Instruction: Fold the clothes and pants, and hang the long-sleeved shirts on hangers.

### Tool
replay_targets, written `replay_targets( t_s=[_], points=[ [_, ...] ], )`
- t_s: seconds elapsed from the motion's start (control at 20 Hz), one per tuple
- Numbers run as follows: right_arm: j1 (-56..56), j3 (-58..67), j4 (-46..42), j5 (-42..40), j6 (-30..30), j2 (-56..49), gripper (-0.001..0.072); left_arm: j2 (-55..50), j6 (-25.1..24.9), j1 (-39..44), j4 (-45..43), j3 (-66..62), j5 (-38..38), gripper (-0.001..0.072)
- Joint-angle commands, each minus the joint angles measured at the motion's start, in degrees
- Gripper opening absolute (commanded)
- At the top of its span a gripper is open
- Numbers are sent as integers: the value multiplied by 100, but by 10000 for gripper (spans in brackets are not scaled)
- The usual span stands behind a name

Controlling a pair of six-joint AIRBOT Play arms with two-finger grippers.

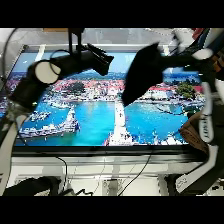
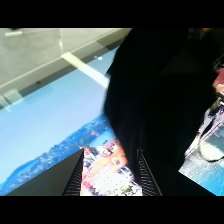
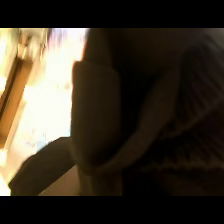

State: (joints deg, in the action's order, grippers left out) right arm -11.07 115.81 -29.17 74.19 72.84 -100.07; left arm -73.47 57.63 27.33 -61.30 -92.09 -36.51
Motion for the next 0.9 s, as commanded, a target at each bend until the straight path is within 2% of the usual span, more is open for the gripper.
replay_targets(
  t_s=[0.0,0.15,0.25,0.45,0.6,0.75,0.85],
  points=[
    [-1003,83,-551,-2,636,1154,22,463,-2,-42,-131,2,-391,366],
    [-1947,83,-1768,313,1648,1895,22,769,0,-39,-129,2,-538,366],
    [-2601,81,-2535,678,1939,2201,22,922,0,-39,-129,2,-538,366],
    [-3853,55,-3294,1390,1947,2339,22,1078,-2,-42,-129,2,-540,366],
    [-4629,50,-3300,1207,1904,2277,22,1095,0,-42,-129,2,-605,366],
    [-4990,-79,-3298,1248,1884,2173,21,1095,0,-39,-127,2,-737,366],
    [-5036,-197,-3399,1508,1526,2142,22,1095,0,-39,-127,2,-839,366]
  ],
)
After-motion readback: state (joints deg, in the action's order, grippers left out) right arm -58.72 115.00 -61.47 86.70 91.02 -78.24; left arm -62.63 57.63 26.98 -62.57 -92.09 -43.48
